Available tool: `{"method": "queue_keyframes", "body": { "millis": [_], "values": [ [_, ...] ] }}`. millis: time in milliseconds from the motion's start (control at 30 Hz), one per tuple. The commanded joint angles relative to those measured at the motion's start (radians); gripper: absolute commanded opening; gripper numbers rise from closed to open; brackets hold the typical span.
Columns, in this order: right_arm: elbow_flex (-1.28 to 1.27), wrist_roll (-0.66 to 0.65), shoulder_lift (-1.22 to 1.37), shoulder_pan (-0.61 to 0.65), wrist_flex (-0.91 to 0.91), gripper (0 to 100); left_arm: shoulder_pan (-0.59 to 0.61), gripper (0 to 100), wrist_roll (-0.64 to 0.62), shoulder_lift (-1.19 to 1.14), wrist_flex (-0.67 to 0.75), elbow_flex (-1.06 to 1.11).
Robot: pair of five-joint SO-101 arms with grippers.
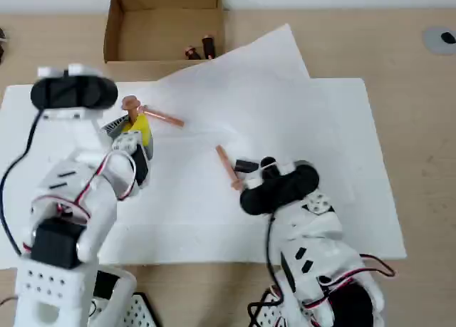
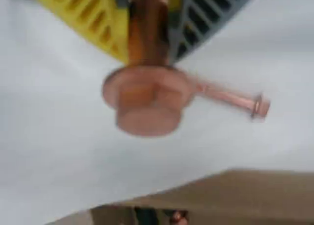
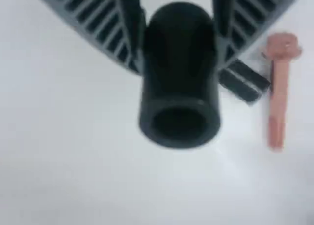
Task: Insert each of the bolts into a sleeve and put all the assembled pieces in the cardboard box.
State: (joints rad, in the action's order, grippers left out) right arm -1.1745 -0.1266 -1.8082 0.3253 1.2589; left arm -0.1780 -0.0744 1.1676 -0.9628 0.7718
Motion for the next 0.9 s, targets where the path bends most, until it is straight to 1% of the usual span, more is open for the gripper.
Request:
{"method": "queue_keyframes", "body": {
  "millis": [0, 67, 233, 333, 433, 567, 667, 767, 867],
  "values": [
    [-0.085, 0.118, -0.079, 0.047, -0.203, 1.0, -0.011, 1, 0.02, 0.088, 0.117, 0.106],
    [-0.203, 0.144, -0.091, 0.131, -0.327, 1.0, -0.011, 1, 0.025, 0.107, 0.172, 0.161],
    [-0.512, 0.158, -0.131, 0.364, -0.603, 1.0, -0.011, 1, 0.046, 0.137, 0.304, 0.293],
    [-0.512, 0.192, -0.116, 0.449, -0.698, 1.0, -0.011, 1, 0.046, 0.139, 0.402, 0.396],
    [-0.513, 0.196, -0.087, 0.461, -0.726, 1.0, -0.009, 1, 0.046, 0.139, 0.486, 0.496],
    [-0.516, 0.196, -0.048, 0.464, -0.726, 1.0, -0.011, 1, 0.031, 0.147, 0.542, 0.557],
    [-0.518, 0.198, -0.019, 0.496, -0.726, 1.0, -0.009, 1, -0.077, 0.216, 0.578, 0.582],
    [-0.519, 0.201, 0.001, 0.535, -0.726, 1.0, -0.008, 1, -0.224, 0.331, 0.575, 0.58],
    [-0.519, 0.206, 0.005, 0.545, -0.726, 1.0, -0.015, 1, -0.235, 0.446, 0.574, 0.578]
  ]
}}
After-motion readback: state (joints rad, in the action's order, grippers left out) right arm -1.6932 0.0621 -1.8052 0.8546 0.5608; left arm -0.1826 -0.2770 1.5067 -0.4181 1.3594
